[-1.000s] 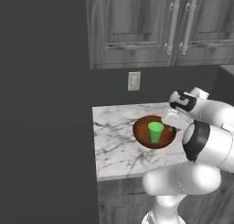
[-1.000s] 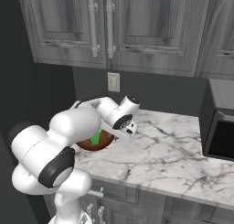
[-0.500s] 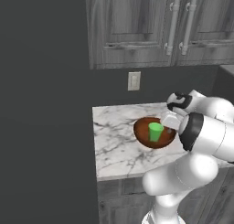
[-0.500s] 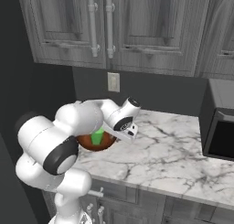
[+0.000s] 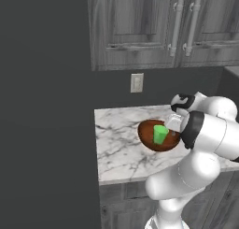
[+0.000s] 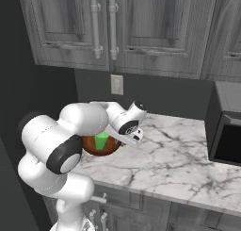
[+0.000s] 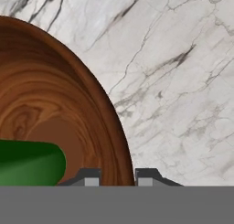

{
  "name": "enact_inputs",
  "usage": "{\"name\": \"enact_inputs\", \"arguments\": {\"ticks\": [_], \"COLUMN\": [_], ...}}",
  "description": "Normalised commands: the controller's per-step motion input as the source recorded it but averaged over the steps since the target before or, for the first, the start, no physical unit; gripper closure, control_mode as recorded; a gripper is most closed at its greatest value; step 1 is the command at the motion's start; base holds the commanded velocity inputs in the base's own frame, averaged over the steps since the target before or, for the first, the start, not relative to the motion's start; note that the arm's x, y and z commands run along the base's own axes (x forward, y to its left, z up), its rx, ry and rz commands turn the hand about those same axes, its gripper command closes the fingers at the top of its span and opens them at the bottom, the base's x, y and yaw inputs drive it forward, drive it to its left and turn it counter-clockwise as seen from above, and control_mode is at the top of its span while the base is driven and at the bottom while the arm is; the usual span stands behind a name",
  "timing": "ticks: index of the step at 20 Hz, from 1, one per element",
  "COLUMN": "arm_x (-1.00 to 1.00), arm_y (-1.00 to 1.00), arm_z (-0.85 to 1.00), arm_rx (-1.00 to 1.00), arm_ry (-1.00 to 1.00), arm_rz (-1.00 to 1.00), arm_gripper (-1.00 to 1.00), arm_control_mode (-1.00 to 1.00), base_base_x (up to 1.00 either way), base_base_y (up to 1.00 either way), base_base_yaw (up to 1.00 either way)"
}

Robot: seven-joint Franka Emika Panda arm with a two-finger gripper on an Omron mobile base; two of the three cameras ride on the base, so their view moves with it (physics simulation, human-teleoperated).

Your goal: Place the cup inside the bowl on the dining table and move the bowl to any counter.

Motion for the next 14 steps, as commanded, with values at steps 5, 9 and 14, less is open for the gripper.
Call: {"name": "enact_inputs", "arguments": {"ticks": [5,9,14], "arm_x": [0.00,-0.02,-0.04], "arm_y": [0.02,0.11,0.00], "arm_z": [0.00,0.00,0.00], "arm_rx": [0.00,0.00,0.00], "arm_ry": [0.00,0.00,0.00], "arm_rz": [0.00,0.00,0.00], "arm_gripper": [1.00,-1.00,-1.00], "arm_control_mode": [-1.00,-1.00,-1.00], "base_base_x": [0.00,0.00,0.00], "base_base_y": [0.00,0.00,0.00], "base_base_yaw": [0.00,0.00,0.00]}}
